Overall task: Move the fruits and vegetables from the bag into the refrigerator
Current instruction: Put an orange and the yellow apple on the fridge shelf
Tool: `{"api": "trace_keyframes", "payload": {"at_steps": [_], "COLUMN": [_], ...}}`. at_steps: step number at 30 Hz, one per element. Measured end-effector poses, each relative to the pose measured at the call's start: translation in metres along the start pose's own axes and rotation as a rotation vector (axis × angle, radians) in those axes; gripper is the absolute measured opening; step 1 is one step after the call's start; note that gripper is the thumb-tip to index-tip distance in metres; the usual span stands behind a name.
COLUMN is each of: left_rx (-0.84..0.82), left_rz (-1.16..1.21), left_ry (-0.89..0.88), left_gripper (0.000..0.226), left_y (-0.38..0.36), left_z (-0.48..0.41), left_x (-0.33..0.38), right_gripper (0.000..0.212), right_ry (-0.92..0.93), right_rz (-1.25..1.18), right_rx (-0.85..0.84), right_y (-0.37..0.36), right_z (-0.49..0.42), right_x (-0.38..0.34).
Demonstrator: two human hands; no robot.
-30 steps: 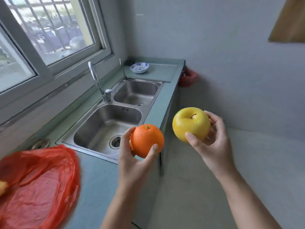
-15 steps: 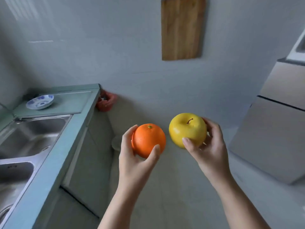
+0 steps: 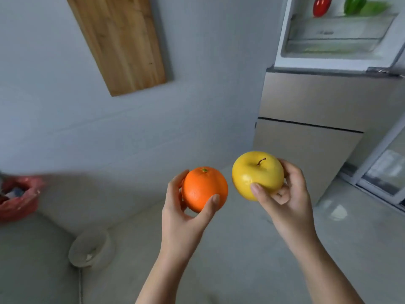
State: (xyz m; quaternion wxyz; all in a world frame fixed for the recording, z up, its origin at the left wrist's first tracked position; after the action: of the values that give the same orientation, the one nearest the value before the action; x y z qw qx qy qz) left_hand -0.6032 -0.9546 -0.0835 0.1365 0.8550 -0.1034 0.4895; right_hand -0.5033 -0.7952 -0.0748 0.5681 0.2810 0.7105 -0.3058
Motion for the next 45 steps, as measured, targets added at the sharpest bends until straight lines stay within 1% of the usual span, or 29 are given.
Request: {"api": "trace_keyframes", "payload": {"at_steps": [2, 3, 6, 11, 14, 17, 20, 25, 31, 35, 40, 43, 45], "left_rx": [-0.013, -0.018, -0.060, -0.139, -0.181, -0.262, -0.325, -0.399, -0.382, -0.379, -0.402, -0.423, -0.446], "left_rz": [0.036, 0.049, 0.081, 0.129, 0.178, 0.202, 0.244, 0.288, 0.289, 0.286, 0.308, 0.336, 0.348], "left_ry": [0.003, 0.001, -0.013, -0.085, -0.086, -0.082, -0.076, -0.098, -0.135, -0.159, -0.186, -0.208, -0.219], "left_gripper": [0.062, 0.061, 0.059, 0.058, 0.057, 0.056, 0.057, 0.059, 0.060, 0.060, 0.059, 0.059, 0.061], "left_y": [-0.016, -0.022, -0.042, -0.081, -0.115, -0.154, -0.197, -0.275, -0.367, -0.422, -0.481, -0.520, -0.547], "left_z": [-0.038, -0.058, -0.117, -0.201, -0.233, -0.257, -0.277, -0.312, -0.370, -0.400, -0.435, -0.457, -0.472], "left_x": [-0.018, -0.027, -0.047, -0.069, -0.079, -0.089, -0.096, -0.100, -0.093, -0.089, -0.086, -0.083, -0.082], "right_gripper": [0.062, 0.060, 0.061, 0.064, 0.065, 0.063, 0.062, 0.064, 0.050, 0.059, 0.062, 0.059, 0.061], "right_ry": [0.017, 0.024, 0.026, 0.034, 0.015, 0.010, 0.019, 0.043, 0.089, 0.111, 0.121, 0.121, 0.131], "right_rz": [-0.004, 0.001, 0.029, 0.038, 0.061, 0.086, 0.093, 0.106, 0.083, 0.080, 0.090, 0.141, 0.156], "right_rx": [0.056, 0.078, 0.135, 0.221, 0.294, 0.384, 0.435, 0.473, 0.455, 0.423, 0.406, 0.437, 0.471], "right_y": [-0.001, -0.003, -0.013, -0.018, -0.003, 0.019, 0.041, 0.084, 0.148, 0.184, 0.219, 0.244, 0.262], "right_z": [-0.036, -0.054, -0.106, -0.175, -0.204, -0.232, -0.264, -0.332, -0.431, -0.487, -0.540, -0.568, -0.587], "right_x": [0.002, 0.002, 0.001, 0.006, 0.014, 0.018, 0.021, 0.028, 0.016, 0.007, 0.003, 0.000, -0.002]}}
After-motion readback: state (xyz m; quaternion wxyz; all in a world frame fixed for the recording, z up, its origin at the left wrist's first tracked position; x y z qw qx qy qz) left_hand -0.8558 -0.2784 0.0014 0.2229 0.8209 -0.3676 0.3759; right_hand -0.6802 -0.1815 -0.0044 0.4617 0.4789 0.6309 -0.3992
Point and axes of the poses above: each hand's wrist, its own z-axis away from the middle knuckle, its own y-axis out of the back of the hand, x = y × z, the point moved 4 cm from there along -z, towards the middle knuckle, and after that the axes turned 10 degrees about -y, right-handed, at the moved point
